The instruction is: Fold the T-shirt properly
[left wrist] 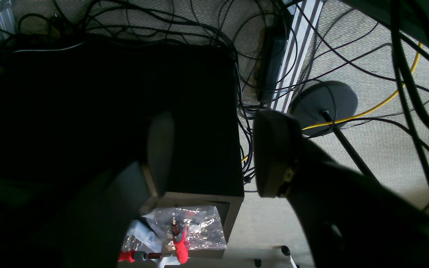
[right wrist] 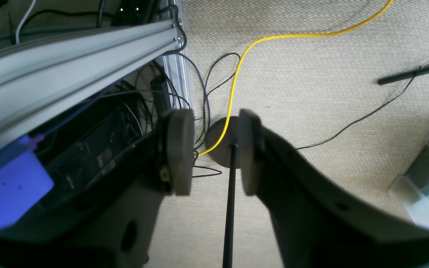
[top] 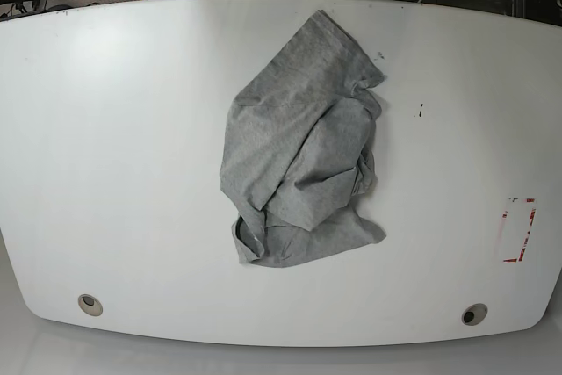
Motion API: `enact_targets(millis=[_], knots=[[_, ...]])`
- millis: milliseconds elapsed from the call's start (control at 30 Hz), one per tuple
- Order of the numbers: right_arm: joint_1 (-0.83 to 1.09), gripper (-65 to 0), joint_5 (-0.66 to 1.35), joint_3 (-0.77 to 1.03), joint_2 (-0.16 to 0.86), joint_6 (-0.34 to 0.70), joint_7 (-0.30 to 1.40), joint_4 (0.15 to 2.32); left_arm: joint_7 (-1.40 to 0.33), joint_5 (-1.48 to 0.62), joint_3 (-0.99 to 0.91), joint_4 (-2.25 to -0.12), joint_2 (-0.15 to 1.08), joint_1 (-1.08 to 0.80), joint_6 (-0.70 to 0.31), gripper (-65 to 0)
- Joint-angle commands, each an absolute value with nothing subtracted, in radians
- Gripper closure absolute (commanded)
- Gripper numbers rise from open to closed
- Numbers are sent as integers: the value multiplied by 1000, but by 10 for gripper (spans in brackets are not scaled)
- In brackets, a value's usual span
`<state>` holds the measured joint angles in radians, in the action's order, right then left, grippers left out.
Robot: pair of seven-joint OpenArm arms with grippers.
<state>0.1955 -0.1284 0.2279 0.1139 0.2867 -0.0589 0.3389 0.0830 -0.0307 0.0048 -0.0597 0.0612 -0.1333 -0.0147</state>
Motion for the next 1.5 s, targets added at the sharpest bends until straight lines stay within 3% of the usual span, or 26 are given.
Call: enact_targets(millis=[0,333,567,700,1033,1467], knots=[[212,-189,-121,209,111,289,-74,355,111,-30,2,-90,68,-161,-6,-325],[174,-192,-148,226,113,288,-65,341,105,-33,5,-67,54,-140,-12,-311],[205,-189,-147,226,114,291,-65,351,263,-36,2,-67,56,-179,-12,-311],[285,-189,-139,229,110,292,-67,464,300,-36,2,-84,58,-206,-13,-311],[515,-189,-136,229,61,294,-58,851,298,-36,1,-565,94,-476,-13,-311],[839,-189,-134,236,8,294,-27,1297,298,-39,-24,-1041,163,-823,-10,-310]])
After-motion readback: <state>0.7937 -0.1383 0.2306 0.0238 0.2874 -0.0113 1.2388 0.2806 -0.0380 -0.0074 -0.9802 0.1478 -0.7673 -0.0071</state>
